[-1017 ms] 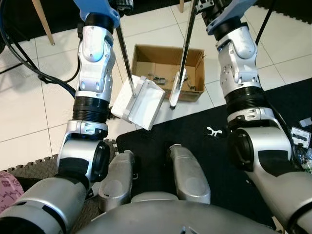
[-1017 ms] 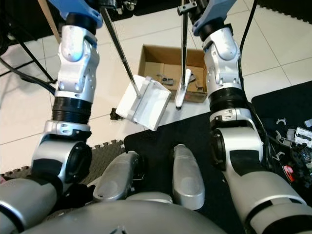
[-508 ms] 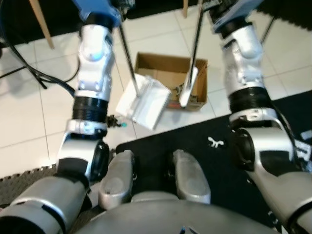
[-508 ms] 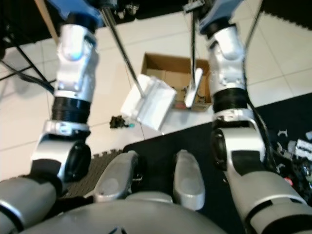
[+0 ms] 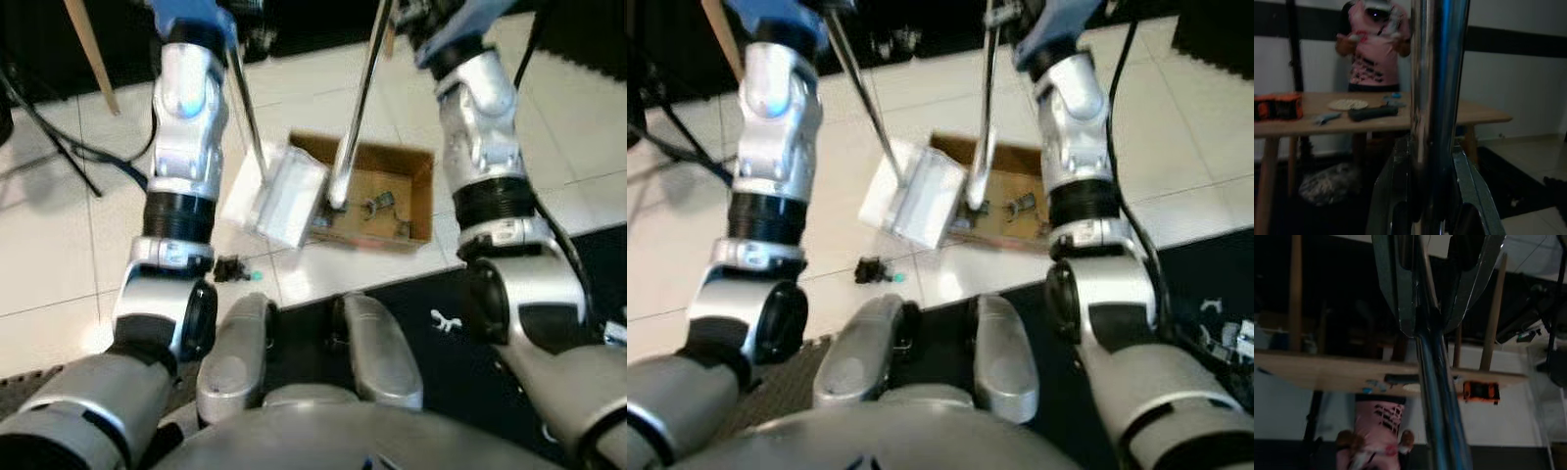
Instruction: Sweep floor
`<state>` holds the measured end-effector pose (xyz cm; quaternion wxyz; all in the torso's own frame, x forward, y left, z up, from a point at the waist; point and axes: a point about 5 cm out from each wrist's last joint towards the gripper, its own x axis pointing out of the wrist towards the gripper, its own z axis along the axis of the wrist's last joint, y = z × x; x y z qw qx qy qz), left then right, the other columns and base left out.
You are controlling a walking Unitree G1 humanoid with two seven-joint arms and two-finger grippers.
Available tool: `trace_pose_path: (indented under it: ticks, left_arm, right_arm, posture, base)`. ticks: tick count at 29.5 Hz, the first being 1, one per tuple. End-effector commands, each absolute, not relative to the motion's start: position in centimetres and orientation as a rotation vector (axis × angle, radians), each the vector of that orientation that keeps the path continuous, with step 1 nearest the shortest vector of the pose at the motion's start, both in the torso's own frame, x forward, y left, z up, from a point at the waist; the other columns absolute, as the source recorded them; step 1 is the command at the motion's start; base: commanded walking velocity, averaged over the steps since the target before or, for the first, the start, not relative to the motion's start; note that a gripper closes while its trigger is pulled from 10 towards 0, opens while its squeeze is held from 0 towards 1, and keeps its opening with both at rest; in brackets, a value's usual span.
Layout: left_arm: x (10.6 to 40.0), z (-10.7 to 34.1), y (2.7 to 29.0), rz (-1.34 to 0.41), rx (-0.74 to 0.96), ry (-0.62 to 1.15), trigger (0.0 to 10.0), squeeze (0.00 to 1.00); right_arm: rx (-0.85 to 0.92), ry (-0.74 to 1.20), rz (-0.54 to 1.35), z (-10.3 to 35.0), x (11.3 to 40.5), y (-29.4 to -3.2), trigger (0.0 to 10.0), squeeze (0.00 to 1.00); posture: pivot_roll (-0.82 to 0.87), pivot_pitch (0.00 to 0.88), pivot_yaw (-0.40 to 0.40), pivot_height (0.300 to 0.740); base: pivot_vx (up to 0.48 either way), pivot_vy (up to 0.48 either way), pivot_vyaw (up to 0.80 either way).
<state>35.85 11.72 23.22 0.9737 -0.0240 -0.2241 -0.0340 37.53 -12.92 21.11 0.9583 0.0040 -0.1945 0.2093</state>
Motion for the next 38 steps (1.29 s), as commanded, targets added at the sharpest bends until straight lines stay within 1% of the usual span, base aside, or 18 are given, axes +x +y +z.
trace_pose_path:
  ticks: [1, 14, 23, 26, 28, 30, 37, 38]
  left_arm:
    - [35.6, 24.6, 11.6, -0.075, -0.035, -0.515, 10.0, 0.00]
    - [35.8, 24.2, 12.1, -0.056, -0.034, -0.503, 10.0, 0.00]
    - [36.2, 23.8, 12.8, -0.061, -0.061, -0.489, 10.0, 0.00]
    - [36.4, 23.8, 12.6, -0.073, -0.073, -0.482, 10.0, 0.00]
    - [36.6, 23.9, 12.2, -0.091, -0.084, -0.478, 10.0, 0.00]
    - [36.8, 24.1, 11.6, -0.114, -0.096, -0.475, 10.0, 0.00]
    - [37.3, 24.4, 10.1, -0.183, -0.110, -0.473, 10.0, 0.00]
    - [37.4, 24.5, 9.7, -0.197, -0.110, -0.472, 10.0, 0.00]
  right_arm:
    - [0.001, -0.430, 0.422, 21.9, 37.4, -13.2, 10.0, 0.00]
    - [-0.047, -0.366, 0.462, 20.8, 37.6, -13.0, 10.0, 0.00]
    - [-0.052, -0.363, 0.445, 20.8, 37.6, -13.6, 10.0, 0.00]
    - [-0.050, -0.367, 0.428, 20.9, 37.6, -14.0, 10.0, 0.00]
    - [-0.053, -0.368, 0.417, 20.9, 37.6, -14.3, 10.0, 0.00]
    - [-0.058, -0.369, 0.402, 21.0, 37.5, -14.8, 10.0, 0.00]
    - [-0.081, -0.373, 0.364, 21.0, 37.2, -16.2, 10.0, 0.00]
    - [-0.087, -0.372, 0.352, 21.1, 37.2, -16.7, 10.0, 0.00]
  posture:
    - [-0.03, 0.076, 0.009, 0.740]
    - [-0.03, 0.067, 0.003, 0.740]
    - [-0.04, 0.073, 0.006, 0.740]
    - [-0.04, 0.073, 0.006, 0.740]
    - [-0.04, 0.073, 0.006, 0.740]
    - [-0.08, 0.082, 0.022, 0.740]
    - [-0.09, 0.085, 0.024, 0.740]
    - [-0.11, 0.091, 0.036, 0.740]
  base:
    - [0.000, 0.000, 0.00]
    - [0.000, 0.000, 0.00]
    - [0.000, 0.000, 0.00]
    - [0.000, 0.000, 0.00]
    - [0.000, 0.000, 0.00]
    - [0.000, 0.000, 0.00]
    - [0.000, 0.000, 0.00]
    - [0.000, 0.000, 0.00]
